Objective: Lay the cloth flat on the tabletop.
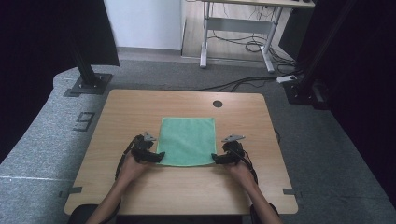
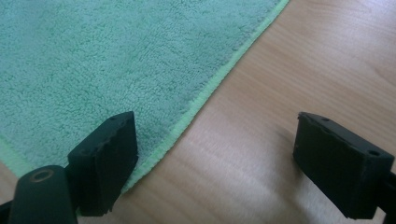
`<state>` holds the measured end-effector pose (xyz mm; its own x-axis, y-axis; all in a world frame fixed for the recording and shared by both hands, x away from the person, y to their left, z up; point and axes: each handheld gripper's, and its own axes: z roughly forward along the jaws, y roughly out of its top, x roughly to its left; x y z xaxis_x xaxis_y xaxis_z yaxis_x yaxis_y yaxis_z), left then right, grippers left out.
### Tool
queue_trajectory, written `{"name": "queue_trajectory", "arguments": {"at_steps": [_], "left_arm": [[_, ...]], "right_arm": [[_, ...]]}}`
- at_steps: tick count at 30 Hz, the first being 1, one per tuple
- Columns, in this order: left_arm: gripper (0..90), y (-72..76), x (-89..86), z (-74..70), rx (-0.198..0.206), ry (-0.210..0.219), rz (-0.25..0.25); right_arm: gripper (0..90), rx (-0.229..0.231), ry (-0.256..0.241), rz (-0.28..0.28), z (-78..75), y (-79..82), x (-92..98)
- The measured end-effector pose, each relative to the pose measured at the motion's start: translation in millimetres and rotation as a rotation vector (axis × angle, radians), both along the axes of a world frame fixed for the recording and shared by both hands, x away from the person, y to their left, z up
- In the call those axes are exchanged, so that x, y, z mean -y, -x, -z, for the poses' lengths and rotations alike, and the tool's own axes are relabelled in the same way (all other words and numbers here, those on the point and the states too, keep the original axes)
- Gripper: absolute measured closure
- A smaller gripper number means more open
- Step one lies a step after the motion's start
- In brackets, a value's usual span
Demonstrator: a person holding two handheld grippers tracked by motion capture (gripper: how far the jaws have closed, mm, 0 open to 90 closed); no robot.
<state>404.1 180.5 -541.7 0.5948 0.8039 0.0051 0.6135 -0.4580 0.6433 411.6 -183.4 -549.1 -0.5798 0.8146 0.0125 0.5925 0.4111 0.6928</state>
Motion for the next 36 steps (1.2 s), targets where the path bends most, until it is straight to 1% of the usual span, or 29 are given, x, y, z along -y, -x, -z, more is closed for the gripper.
{"name": "queue_trajectory", "arguments": {"at_steps": [1, 2, 3, 4, 5, 6, 7, 8, 9, 12, 16, 18, 19, 20, 21, 22, 23, 24, 25, 26, 28, 29, 30, 31, 32, 33, 34, 35, 36], "left_arm": [[14.7, 3.0, -0.7, 0.4, -0.002, 0.006, 0.002], [14.7, 5.8, -1.5, 0.7, -0.006, 0.012, 0.002], [14.6, 11.2, -2.3, 1.1, -0.002, 0.015, 0.003], [14.6, 11.2, -2.3, 1.1, -0.002, 0.015, 0.003], [14.6, 13.4, -2.6, 1.0, -0.003, 0.014, 0.004], [14.6, 15.5, -2.7, 0.9, -0.004, 0.013, 0.005], [14.6, 17.4, -3.0, 0.9, -0.003, 0.013, 0.005], [14.6, 19.1, -3.5, 1.0, -0.002, 0.014, 0.003], [14.6, 20.4, -4.3, 1.6, 0.002, 0.018, 0.003], [13.2, 20.0, -4.9, 2.5, 0.007, 0.021, 0.002], [12.4, 20.5, -5.6, 3.3, 0.013, 0.026, 0.001], [12.4, 20.3, -4.7, 2.6, 0.008, 0.021, -0.003], [12.4, 20.6, -3.6, 1.2, 0.012, 0.014, 0.007], [11.8, 20.6, -3.6, 1.2, 0.012, 0.014, 0.007], [11.8, 20.8, -4.0, -0.4, 0.009, 0.019, 0.017], [11.1, 21.6, -4.5, -2.4, 0.008, 0.037, 0.019], [11.0, 24.0, -7.3, -7.9, 0.011, 0.070, 0.027], [11.0, 25.5, -9.0, -10.7, 0.014, 0.077, 0.032], [10.8, 27.2, -10.9, -13.2, 0.017, 0.075, 0.037], [10.1, 27.2, -10.9, -13.2, 0.017, 0.075, 0.037], [8.4, 31.1, -15.5, -16.4, 0.020, 0.063, 0.046], [8.2, 35.2, -21.7, -17.4, 0.019, 0.048, 0.050], [7.6, 35.2, -21.7, -17.4, 0.019, 0.048, 0.050], [6.1, 38.5, -28.1, -16.8, 0.022, 0.024, 0.045], [5.5, 38.5, -28.1, -16.8, 0.022, 0.024, 0.045], [5.4, 39.6, -31.8, -16.3, 0.025, 0.013, 0.040], [5.3, 40.7, -39.3, -14.5, 0.032, -0.002, 0.027], [4.9, 40.8, -42.8, -13.4, 0.033, -0.006, 0.016], [4.4, 40.8, -42.8, -13.4, 0.033, -0.006, 0.016]], "right_arm": [[13.5, -0.001, -0.002, -0.005, 0.1, 4.9, 0.4], [13.5, -0.001, -0.002, -0.005, 0.1, 4.9, 0.4], [13.5, 0.000, 0.000, -0.010, 0.1, 9.8, 0.5], [13.5, 0.000, 0.000, -0.010, 0.1, 9.8, 0.5], [13.5, -0.001, -0.001, -0.016, 0.1, 15.0, 0.0], [13.5, -0.001, -0.001, -0.016, 0.1, 15.0, 0.0], [13.6, -0.001, 0.001, -0.022, 0.0, 20.4, -0.6], [13.6, -0.001, 0.001, -0.022, 0.0, 20.4, -0.6], [13.6, -0.002, 0.000, -0.032, 0.0, 25.6, -0.9], [13.5, 0.004, -0.004, -0.036, 0.5, 29.9, -0.8], [13.6, 0.006, -0.005, -0.037, 0.8, 30.4, -0.5], [13.6, 0.009, -0.007, -0.036, 1.0, 30.5, -0.5], [14.2, 0.011, -0.012, -0.032, 1.2, 31.4, -0.4], [14.2, 0.011, -0.012, -0.032, 1.2, 31.4, -0.4], [14.6, 0.013, -0.015, -0.033, 1.3, 31.8, 0.0], [14.6, 0.011, -0.024, -0.033, 1.2, 31.9, 0.9], [14.1, -0.001, -0.050, -0.033, -0.5, 31.9, 4.3], [14.0, 0.006, -0.062, -0.026, -2.1, 32.2, 6.5], [13.9, 0.016, -0.065, -0.019, -4.1, 32.6, 8.9], [13.9, 0.016, -0.065, -0.019, -4.1, 32.6, 8.9], [13.5, 0.026, -0.068, -0.007, -8.8, 33.0, 17.0], [13.3, 0.028, -0.066, -0.009, -9.7, 33.0, 20.2], [13.3, 0.028, -0.066, -0.009, -9.7, 33.0, 20.2], [13.0, 0.031, -0.056, -0.006, -10.3, 32.9, 26.2], [13.0, 0.031, -0.056, -0.006, -10.3, 32.9, 26.2], [11.5, 0.031, -0.042, 0.006, -9.9, 32.5, 31.6], [10.3, 0.034, -0.034, 0.009, -9.3, 32.0, 34.3], [9.0, 0.031, -0.032, 0.011, -8.6, 31.7, 36.6], [9.0, 0.031, -0.032, 0.011, -8.6, 31.7, 36.6]]}}
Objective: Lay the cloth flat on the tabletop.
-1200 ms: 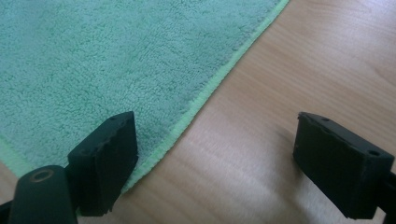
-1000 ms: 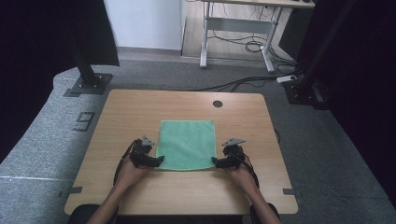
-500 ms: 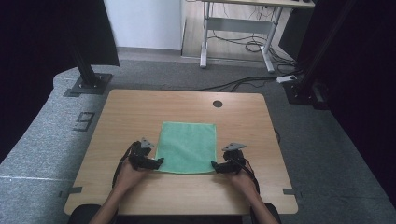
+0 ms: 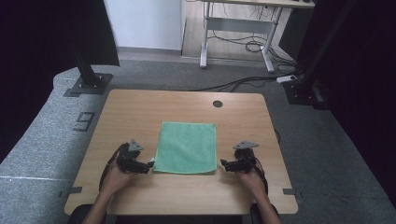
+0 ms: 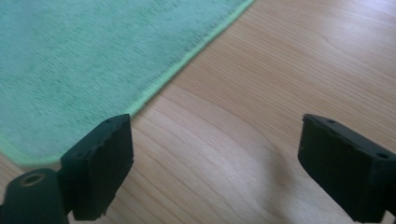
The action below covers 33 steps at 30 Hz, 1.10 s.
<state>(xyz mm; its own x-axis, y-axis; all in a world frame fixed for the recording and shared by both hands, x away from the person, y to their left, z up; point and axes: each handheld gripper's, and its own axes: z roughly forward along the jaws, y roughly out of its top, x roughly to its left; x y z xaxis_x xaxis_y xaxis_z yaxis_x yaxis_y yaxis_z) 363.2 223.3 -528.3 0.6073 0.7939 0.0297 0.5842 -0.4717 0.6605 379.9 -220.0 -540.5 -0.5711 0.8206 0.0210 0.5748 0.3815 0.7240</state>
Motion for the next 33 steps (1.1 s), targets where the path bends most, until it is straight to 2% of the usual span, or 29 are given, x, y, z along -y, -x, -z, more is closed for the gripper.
{"name": "queue_trajectory", "arguments": {"at_steps": [3, 9, 10, 12, 15, 33], "left_arm": [[2.7, -2.3, -10.5, 5.3, 0.002, -0.012, -0.013], [0.0, -5.2, -12.3, 14.8, -0.015, -0.036, -0.009], [0.0, -6.2, -13.9, 16.8, -0.021, -0.012, -0.009], [0.0, -6.5, -14.6, 17.5, -0.020, -0.005, -0.010], [0.0, -7.8, -18.0, 20.3, -0.024, 0.029, -0.002], [0.0, -8.2, -17.5, 20.4, -0.023, 0.027, -0.003]], "right_arm": [[1.2, -0.008, 0.023, -0.004, 4.9, -1.2, 6.3], [0.0, -0.020, 0.031, 0.001, 11.9, -3.5, 9.7], [0.0, -0.023, 0.028, 0.001, 14.6, -4.0, 11.0], [0.0, -0.017, 0.023, 0.002, 15.1, -4.0, 11.4], [0.0, -0.005, 0.017, 0.008, 16.3, -3.7, 11.3], [0.0, -0.004, 0.018, 0.020, 16.3, -3.7, 10.2]]}}
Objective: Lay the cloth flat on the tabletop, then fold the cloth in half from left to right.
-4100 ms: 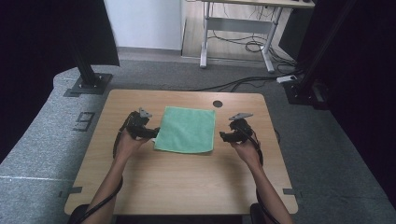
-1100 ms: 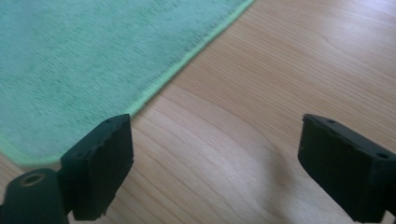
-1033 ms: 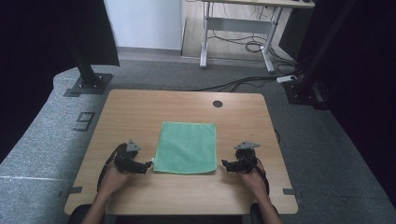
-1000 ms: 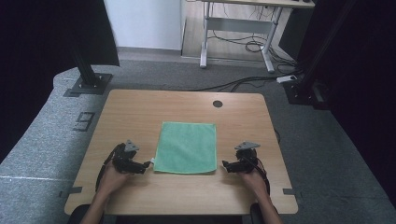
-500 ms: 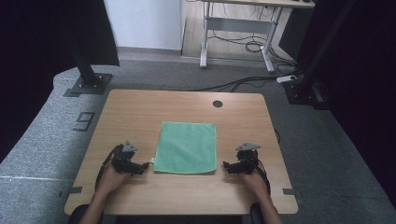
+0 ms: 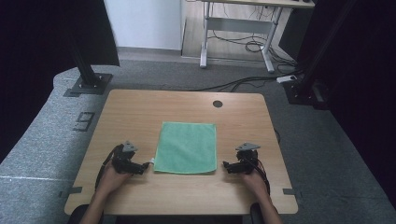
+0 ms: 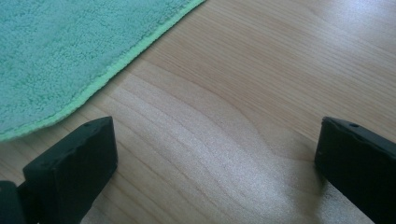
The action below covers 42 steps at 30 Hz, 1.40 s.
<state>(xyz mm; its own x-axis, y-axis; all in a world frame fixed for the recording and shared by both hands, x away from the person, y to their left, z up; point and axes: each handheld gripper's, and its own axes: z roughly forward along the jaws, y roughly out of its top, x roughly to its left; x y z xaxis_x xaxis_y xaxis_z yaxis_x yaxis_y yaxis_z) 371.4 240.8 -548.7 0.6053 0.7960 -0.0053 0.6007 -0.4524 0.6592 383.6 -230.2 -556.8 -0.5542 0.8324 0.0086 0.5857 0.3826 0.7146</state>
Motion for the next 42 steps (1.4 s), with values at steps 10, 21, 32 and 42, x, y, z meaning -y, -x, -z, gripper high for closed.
{"name": "queue_trajectory", "arguments": {"at_steps": [10, 21, 32, 42], "left_arm": [[0.0, -0.6, 0.3, 0.0, -0.001, 0.002, -0.006], [0.0, -2.7, 2.2, 0.0, 0.000, 0.001, -0.020], [0.0, -6.1, 4.4, 0.1, 0.000, 0.003, -0.022], [0.0, -6.7, 4.9, 0.1, -0.001, 0.004, -0.021]], "right_arm": [[0.3, -0.017, -0.029, -0.001, -9.8, 3.6, -6.5], [0.7, -0.015, -0.055, -0.043, -24.4, 13.5, -35.8], [3.7, -0.027, 0.070, -0.079, -15.7, 13.3, -58.7], [3.9, -0.041, 0.094, -0.048, -11.6, 10.8, -39.7]]}}
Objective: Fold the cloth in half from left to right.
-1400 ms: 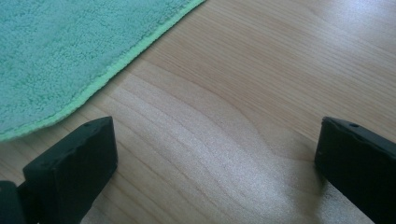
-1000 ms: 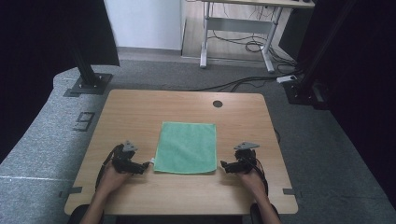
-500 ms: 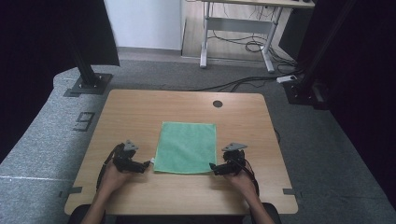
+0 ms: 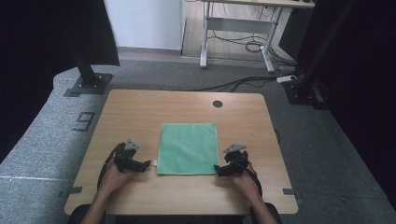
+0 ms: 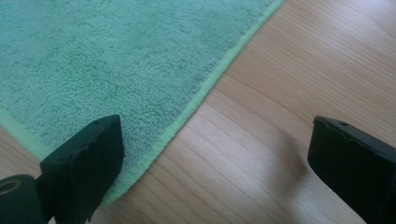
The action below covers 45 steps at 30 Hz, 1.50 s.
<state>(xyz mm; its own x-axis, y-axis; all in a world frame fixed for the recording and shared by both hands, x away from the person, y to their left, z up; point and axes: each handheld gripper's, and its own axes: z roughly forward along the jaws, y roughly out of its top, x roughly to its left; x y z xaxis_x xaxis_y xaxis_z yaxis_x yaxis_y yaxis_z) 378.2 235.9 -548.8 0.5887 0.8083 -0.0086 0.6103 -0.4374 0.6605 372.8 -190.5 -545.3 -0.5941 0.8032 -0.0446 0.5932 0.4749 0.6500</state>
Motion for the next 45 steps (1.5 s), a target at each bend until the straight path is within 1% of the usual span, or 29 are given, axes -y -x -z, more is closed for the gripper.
{"name": "queue_trajectory", "arguments": {"at_steps": [1, 4, 9, 12, 14, 16, 17, 18, 21, 22, 23, 24, 26, 29, 30, 33, 38, 42, 43, 44, 45], "left_arm": [[0.0, 0.0, 0.0, 0.0, 0.000, 0.000, 0.000], [0.0, 0.0, -0.1, 0.0, 0.000, -0.001, 0.000], [0.0, -0.1, 0.2, -0.1, -0.001, -0.001, -0.002], [0.0, -1.0, -0.1, -0.5, -0.004, -0.004, 0.018], [0.0, -1.2, 0.0, -0.7, -0.006, -0.005, 0.019], [0.0, -1.7, 0.8, -1.0, -0.009, -0.008, 0.017], [0.0, -2.2, 1.0, -1.3, -0.012, -0.008, 0.019], [0.0, -2.7, 1.8, -1.6, -0.014, -0.010, 0.017], [0.0, -4.6, 4.2, -2.6, -0.023, -0.011, 0.016], [0.0, -5.9, 6.4, -4.0, -0.018, -0.008, 0.018], [0.0, -5.9, 6.4, -4.0, -0.018, -0.008, 0.018], [0.0, -6.5, 7.6, -5.3, -0.013, -0.005, 0.017], [0.0, -8.3, 9.8, -8.4, -0.001, 0.007, 0.016], [0.0, -12.6, 13.2, -12.4, 0.007, 0.025, 0.013], [0.3, -15.6, 15.7, -14.5, 0.014, 0.022, 0.015], [0.7, -18.5, 17.9, -16.2, 0.018, 0.019, 0.012], [1.3, -27.4, 22.7, -19.5, 0.032, 0.017, 0.006], [1.6, -41.5, 28.4, -23.0, 0.044, 0.034, -0.006], [1.8, -41.5, 28.4, -23.0, 0.044, 0.034, -0.006], [2.0, -48.4, 31.2, -24.9, 0.052, 0.045, -0.016], [2.2, -52.0, 33.1, -25.9, 0.057, 0.047, -0.017]], "right_arm": [[3.9, 0.000, 0.000, 0.000, 0.0, 0.0, 0.0], [3.9, -0.001, -0.003, 0.021, 0.1, -1.8, 10.2], [3.9, 0.009, 0.008, 0.035, -0.2, -3.7, 18.4], [4.2, 0.019, 0.019, 0.057, -0.8, -5.8, 27.0], [4.2, 0.023, 0.023, 0.063, -0.8, -6.6, 29.9], [4.2, 0.024, 0.022, 0.080, -0.7, -8.1, 35.9], [4.3, 0.024, 0.018, 0.088, -0.4, -9.1, 39.0], [4.2, 0.023, 0.013, 0.108, 0.0, -10.6, 44.8], [4.1, 0.018, 0.000, 0.118, 0.8, -12.0, 49.6], [3.6, 0.007, -0.021, 0.125, 2.2, -13.3, 52.5], [3.6, 0.007, -0.021, 0.125, 2.2, -13.3, 52.5], [2.7, 0.001, -0.032, 0.130, 3.2, -14.0, 53.5], [2.5, 0.000, -0.034, 0.129, 3.5, -14.2, 53.8], [1.0, -0.003, -0.046, 0.135, 4.9, -14.9, 55.3], [0.0, -0.010, -0.060, 0.145, 6.2, -15.4, 56.8], [0.0, -0.007, -0.063, 0.144, 6.8, -15.5, 57.2], [0.0, -0.001, -0.067, 0.146, 7.3, -14.9, 57.3], [0.0, 0.007, -0.073, 0.147, 8.1, -14.2, 57.6], [0.0, 0.007, -0.074, 0.147, 8.2, -14.0, 57.5], [0.0, 0.009, -0.075, 0.147, 8.3, -14.0, 57.5], [0.0, 0.010, -0.076, 0.147, 8.4, -13.9, 57.5]]}}
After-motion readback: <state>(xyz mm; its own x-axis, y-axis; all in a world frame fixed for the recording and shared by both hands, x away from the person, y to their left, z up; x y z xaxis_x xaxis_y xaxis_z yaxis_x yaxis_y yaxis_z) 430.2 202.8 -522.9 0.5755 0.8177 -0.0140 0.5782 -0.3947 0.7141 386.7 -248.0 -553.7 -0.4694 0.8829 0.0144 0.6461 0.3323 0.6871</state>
